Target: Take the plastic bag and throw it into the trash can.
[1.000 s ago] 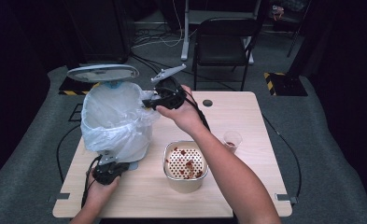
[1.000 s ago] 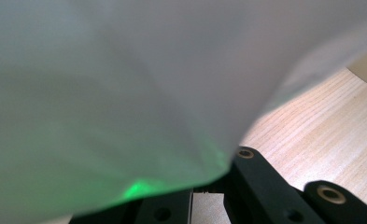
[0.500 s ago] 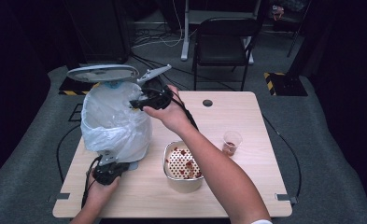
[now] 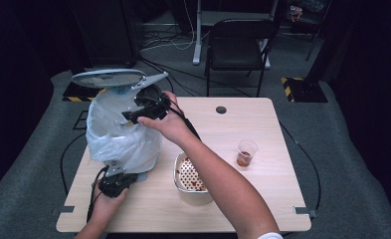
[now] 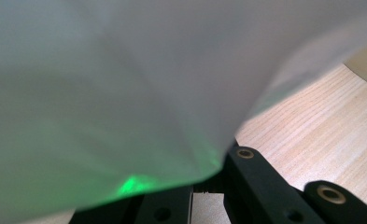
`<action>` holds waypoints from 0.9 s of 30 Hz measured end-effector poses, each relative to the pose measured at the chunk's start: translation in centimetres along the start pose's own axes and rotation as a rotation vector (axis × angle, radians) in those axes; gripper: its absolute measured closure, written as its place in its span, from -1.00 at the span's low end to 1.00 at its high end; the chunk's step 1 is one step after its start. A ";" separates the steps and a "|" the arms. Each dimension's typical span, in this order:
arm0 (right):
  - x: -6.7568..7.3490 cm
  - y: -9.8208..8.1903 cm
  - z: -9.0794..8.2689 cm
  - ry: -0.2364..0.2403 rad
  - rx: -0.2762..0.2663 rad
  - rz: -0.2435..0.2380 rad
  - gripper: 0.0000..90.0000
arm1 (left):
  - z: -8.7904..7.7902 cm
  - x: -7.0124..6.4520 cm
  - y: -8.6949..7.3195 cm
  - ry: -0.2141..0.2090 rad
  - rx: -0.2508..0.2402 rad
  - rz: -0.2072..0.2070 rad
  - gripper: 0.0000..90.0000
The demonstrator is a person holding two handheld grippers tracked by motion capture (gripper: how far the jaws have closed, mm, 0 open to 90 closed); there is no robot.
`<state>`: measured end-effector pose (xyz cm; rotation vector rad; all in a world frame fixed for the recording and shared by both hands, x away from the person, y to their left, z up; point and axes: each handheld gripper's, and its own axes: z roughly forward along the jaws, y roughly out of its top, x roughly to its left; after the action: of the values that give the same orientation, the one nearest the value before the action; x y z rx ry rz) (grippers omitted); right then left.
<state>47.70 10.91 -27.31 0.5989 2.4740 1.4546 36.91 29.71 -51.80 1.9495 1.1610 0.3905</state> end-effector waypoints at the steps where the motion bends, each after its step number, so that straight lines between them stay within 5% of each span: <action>1: 0.0 0.1 -0.2 -0.008 -0.019 0.006 -0.28 | 0.0 0.0 0.0 0.000 -0.001 -0.001 1.00; 9: -0.2 0.4 -1.3 -0.021 -0.027 -0.014 -0.27 | 0.1 -0.1 0.0 -0.002 -0.010 -0.016 1.00; 19: -1.3 -1.6 -3.2 -0.056 0.016 -0.013 -0.23 | 0.0 0.0 0.0 -0.003 -0.008 -0.016 1.00; 20: -1.4 -1.9 -3.6 -0.062 0.016 -0.011 -0.23 | 0.0 0.0 0.0 0.002 -0.003 -0.007 1.00; 21: -1.6 -2.1 -4.1 -0.070 0.014 -0.007 -0.23 | -0.2 0.4 0.1 0.006 0.031 0.051 1.00; 22: -1.9 -2.6 -5.0 -0.086 0.018 -0.005 -0.22 | -0.1 0.2 0.0 -0.003 0.014 0.012 1.00; 27: -2.7 -4.0 -6.6 -0.124 0.033 0.003 -0.19 | 0.0 0.1 0.0 -0.014 -0.008 -0.003 1.00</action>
<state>46.66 2.82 -27.60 0.6779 2.4069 1.3374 36.95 29.75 -51.80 1.9409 1.1519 0.3788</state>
